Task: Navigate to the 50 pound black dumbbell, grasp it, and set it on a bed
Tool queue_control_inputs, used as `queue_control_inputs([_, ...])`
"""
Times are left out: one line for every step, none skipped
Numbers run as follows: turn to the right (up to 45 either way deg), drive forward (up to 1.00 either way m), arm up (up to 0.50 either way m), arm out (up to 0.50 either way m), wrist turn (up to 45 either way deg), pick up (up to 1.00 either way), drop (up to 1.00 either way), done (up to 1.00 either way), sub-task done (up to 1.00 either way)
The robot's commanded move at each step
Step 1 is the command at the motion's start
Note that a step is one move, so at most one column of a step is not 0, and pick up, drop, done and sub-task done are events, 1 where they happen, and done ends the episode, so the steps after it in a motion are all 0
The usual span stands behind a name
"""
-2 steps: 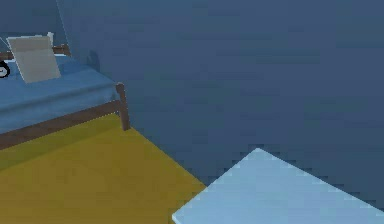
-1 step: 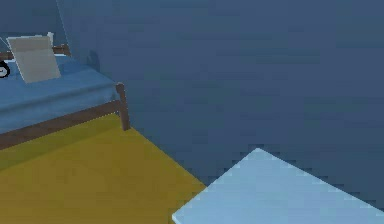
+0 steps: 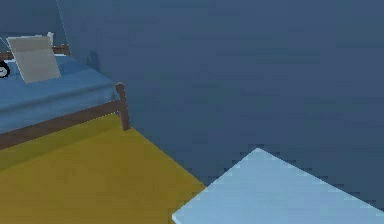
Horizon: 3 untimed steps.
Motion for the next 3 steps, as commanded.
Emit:
queue_control_inputs([0.0,0.0,0.26,0.0,0.0,0.0,0.0,0.0,0.0])
queue_control_inputs([0.0,0.0,0.0,0.0,-45.0,0.0,0.0,0.0,0.0])
queue_control_inputs([0.0,0.0,0.0,0.0,-45.0,0.0,0.0,0.0,0.0])
